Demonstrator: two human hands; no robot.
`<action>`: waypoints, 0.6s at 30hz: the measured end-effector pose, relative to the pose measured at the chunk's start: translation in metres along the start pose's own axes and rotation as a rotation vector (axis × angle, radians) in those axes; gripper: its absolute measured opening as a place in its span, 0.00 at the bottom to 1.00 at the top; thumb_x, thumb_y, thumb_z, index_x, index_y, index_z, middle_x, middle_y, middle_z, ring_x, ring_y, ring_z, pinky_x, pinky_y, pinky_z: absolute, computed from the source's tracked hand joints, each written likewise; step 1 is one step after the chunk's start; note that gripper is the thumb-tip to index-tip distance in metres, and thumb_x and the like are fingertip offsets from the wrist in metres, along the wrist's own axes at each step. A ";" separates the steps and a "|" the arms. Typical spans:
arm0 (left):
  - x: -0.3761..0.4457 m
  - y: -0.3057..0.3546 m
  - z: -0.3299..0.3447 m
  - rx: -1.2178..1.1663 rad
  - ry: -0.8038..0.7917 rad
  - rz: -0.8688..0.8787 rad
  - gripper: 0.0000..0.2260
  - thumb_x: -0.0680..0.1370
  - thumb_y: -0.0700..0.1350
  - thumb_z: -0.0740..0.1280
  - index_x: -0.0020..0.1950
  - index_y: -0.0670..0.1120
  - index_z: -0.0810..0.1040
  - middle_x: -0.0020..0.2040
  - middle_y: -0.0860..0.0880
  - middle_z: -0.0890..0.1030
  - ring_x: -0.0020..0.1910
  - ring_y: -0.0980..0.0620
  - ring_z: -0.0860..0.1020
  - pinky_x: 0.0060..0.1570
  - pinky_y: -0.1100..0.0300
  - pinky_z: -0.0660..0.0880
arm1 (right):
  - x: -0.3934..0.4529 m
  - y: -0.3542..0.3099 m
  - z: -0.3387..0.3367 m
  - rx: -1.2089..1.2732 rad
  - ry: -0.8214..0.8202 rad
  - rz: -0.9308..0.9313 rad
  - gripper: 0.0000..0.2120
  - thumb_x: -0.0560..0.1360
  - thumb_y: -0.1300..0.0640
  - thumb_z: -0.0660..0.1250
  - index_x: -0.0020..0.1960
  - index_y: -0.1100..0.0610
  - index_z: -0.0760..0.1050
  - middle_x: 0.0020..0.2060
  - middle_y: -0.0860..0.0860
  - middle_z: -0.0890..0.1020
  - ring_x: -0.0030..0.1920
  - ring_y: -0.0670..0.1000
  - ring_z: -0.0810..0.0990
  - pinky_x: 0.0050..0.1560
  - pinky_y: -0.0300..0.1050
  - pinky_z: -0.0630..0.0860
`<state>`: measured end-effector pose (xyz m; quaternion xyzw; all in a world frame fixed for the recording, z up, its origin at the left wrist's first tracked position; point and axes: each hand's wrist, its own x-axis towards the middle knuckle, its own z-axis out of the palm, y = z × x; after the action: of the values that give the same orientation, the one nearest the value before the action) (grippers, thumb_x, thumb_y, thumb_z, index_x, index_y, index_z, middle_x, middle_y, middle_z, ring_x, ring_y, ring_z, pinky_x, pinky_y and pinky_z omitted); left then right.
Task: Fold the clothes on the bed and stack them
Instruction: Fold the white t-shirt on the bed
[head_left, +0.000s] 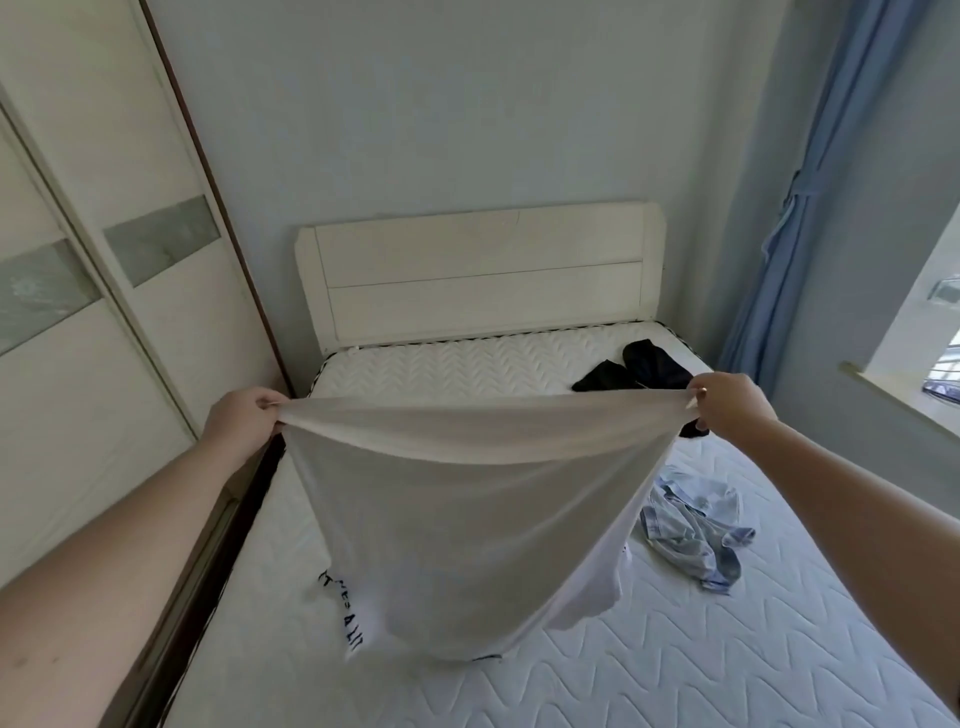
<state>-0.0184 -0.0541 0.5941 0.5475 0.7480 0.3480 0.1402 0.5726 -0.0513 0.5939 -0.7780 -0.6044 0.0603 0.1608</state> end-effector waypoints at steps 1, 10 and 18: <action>0.003 -0.003 -0.003 0.025 -0.007 -0.005 0.12 0.75 0.36 0.63 0.43 0.51 0.81 0.43 0.48 0.83 0.43 0.47 0.82 0.47 0.56 0.77 | 0.001 0.001 -0.001 0.070 -0.016 0.043 0.14 0.75 0.70 0.64 0.56 0.58 0.79 0.47 0.56 0.83 0.41 0.55 0.80 0.32 0.42 0.76; 0.009 0.003 0.005 0.037 0.030 -0.053 0.08 0.79 0.39 0.59 0.46 0.45 0.77 0.39 0.45 0.82 0.38 0.44 0.82 0.39 0.54 0.77 | 0.021 -0.006 -0.007 0.759 0.078 0.353 0.10 0.77 0.66 0.61 0.50 0.63 0.81 0.39 0.57 0.80 0.34 0.59 0.82 0.24 0.46 0.80; 0.010 0.009 0.028 -0.312 -0.111 -0.268 0.11 0.81 0.32 0.55 0.58 0.34 0.75 0.37 0.40 0.77 0.29 0.49 0.77 0.21 0.68 0.73 | 0.025 0.004 0.003 0.836 0.068 0.519 0.07 0.73 0.65 0.62 0.45 0.58 0.79 0.36 0.58 0.81 0.37 0.61 0.84 0.38 0.52 0.83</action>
<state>0.0010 -0.0335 0.5822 0.4330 0.7422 0.4072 0.3095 0.5820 -0.0279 0.5927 -0.7732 -0.3092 0.3101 0.4586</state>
